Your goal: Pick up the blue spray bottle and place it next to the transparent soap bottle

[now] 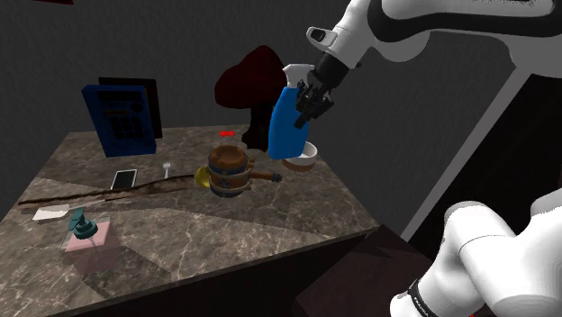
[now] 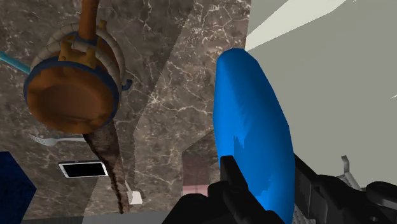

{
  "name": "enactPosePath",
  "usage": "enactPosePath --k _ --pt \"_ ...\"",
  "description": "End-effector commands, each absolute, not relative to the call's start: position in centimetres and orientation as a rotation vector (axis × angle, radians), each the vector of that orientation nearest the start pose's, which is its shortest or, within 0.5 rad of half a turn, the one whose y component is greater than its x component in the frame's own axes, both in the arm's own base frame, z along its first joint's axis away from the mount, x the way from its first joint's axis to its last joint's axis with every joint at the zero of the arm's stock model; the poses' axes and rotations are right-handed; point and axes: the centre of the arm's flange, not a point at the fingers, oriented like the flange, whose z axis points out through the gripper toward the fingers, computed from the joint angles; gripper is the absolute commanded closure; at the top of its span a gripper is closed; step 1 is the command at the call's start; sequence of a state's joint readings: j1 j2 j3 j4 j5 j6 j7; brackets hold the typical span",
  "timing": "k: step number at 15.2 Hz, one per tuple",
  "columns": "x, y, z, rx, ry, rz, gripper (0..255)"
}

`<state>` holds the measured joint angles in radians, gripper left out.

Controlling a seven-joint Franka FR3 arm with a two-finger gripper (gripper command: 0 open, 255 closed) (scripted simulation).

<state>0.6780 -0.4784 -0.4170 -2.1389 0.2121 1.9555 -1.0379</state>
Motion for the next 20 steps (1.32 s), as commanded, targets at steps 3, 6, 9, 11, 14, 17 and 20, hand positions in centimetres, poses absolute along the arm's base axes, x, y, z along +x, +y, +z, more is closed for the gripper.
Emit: enactPosePath --k 3,6,9,11,14,17,20 --pt "44.0 14.9 60.0 -2.275 -1.66 -0.542 255" --pt "44.6 18.8 59.6 -2.275 -1.66 -0.542 255" --pt "45.2 22.7 59.3 -2.275 -1.66 -0.542 255" --pt "45.6 25.3 59.0 -2.275 -1.66 -0.542 255" --pt "46.2 29.2 58.7 -2.275 -1.66 -0.542 255" --pt "46.7 33.1 58.3 -2.275 -1.66 -0.542 255" --pt "47.3 37.0 58.0 -2.275 -1.66 -0.542 255"
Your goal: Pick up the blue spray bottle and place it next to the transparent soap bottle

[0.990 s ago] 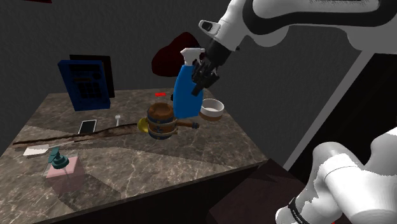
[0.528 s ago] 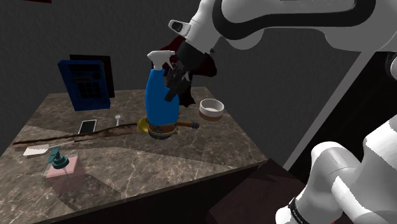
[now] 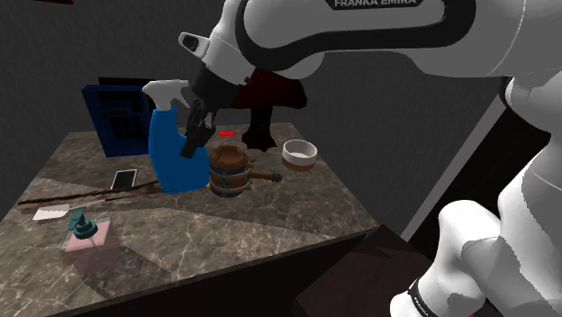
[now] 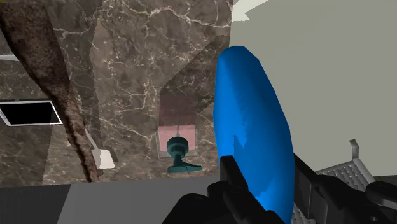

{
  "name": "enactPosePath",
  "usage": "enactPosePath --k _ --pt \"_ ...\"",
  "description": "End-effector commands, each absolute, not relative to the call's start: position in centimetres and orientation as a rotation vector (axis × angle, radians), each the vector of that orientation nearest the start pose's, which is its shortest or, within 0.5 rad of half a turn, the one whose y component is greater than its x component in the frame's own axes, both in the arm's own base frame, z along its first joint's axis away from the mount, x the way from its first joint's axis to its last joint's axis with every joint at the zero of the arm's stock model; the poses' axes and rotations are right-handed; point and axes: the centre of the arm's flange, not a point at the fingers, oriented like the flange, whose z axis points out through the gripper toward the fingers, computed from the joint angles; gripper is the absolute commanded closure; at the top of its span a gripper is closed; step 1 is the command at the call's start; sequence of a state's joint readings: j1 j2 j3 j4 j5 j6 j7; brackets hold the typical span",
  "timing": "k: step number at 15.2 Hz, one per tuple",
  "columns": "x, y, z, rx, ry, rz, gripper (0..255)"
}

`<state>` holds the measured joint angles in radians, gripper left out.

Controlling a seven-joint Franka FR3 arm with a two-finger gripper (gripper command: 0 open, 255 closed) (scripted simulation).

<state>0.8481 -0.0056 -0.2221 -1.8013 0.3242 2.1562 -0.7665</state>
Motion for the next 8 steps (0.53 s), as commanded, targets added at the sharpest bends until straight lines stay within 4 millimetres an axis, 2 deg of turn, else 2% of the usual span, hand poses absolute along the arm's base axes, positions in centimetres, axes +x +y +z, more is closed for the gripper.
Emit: enactPosePath --k 1,8 --pt "47.5 38.3 57.9 -2.275 -1.66 -0.542 255" --pt "48.9 47.4 57.1 -2.275 -1.66 -0.542 255"
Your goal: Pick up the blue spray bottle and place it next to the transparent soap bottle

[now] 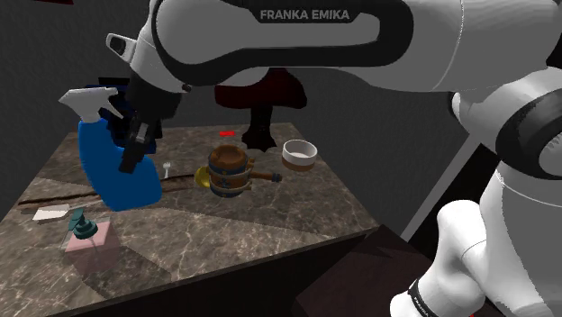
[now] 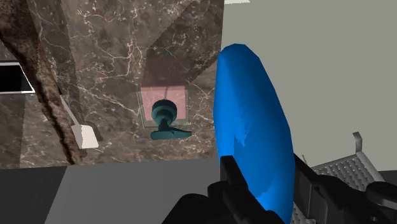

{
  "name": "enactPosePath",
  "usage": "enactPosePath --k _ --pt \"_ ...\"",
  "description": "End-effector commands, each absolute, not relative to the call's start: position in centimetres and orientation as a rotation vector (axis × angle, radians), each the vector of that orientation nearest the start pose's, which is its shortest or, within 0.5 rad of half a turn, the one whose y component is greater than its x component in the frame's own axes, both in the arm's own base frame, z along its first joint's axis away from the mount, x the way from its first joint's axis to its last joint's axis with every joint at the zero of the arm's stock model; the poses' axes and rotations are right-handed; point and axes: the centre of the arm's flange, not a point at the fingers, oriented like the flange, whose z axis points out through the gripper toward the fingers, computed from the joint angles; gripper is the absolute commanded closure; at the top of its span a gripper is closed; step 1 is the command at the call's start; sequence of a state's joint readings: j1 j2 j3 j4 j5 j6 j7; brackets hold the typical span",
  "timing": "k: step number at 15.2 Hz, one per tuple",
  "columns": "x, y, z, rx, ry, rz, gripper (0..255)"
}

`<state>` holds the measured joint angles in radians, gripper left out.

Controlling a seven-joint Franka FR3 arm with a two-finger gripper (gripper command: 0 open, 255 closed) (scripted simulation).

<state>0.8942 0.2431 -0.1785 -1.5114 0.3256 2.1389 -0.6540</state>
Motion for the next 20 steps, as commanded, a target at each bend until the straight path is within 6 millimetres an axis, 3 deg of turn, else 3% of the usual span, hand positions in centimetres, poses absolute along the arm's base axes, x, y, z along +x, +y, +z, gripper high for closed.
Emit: enactPosePath --k 1,8,20 --pt "49.1 48.7 56.9 -2.275 -1.66 -0.542 255" --pt "50.5 58.1 56.1 -2.275 -1.66 -0.542 255" --pt "50.5 58.1 49.8 -2.275 -1.66 -0.542 255"
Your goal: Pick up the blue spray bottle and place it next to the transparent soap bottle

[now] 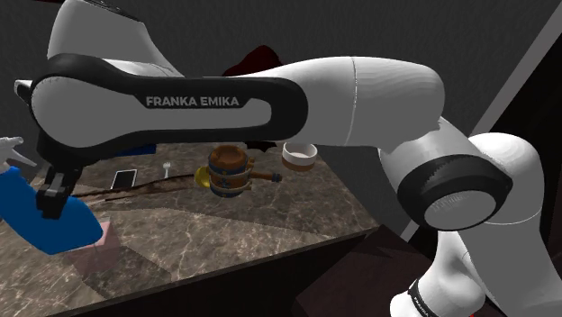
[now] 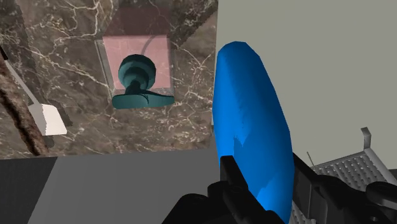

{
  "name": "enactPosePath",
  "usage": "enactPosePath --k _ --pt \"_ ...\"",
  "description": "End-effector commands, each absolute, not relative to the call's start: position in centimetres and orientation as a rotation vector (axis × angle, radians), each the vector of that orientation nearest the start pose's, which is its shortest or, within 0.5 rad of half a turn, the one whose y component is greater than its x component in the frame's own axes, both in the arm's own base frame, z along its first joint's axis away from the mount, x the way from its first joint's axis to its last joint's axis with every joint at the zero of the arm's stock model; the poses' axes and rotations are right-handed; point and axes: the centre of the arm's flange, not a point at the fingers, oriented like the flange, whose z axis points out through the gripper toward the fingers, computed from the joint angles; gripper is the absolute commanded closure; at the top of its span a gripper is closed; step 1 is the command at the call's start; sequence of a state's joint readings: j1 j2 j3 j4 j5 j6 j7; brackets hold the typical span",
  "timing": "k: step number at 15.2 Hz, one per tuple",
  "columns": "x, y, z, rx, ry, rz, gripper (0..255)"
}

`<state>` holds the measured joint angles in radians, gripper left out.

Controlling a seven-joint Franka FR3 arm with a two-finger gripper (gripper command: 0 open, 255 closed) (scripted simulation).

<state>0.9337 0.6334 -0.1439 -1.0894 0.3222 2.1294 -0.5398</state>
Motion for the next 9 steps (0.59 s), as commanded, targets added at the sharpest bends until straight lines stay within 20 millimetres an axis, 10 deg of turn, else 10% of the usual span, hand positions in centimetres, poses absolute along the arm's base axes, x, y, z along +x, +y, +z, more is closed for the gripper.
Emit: enactPosePath --k 1,9 --pt "50.5 58.1 49.2 -2.275 -1.66 -0.542 255" --pt "50.5 58.1 45.0 -2.275 -1.66 -0.542 255"
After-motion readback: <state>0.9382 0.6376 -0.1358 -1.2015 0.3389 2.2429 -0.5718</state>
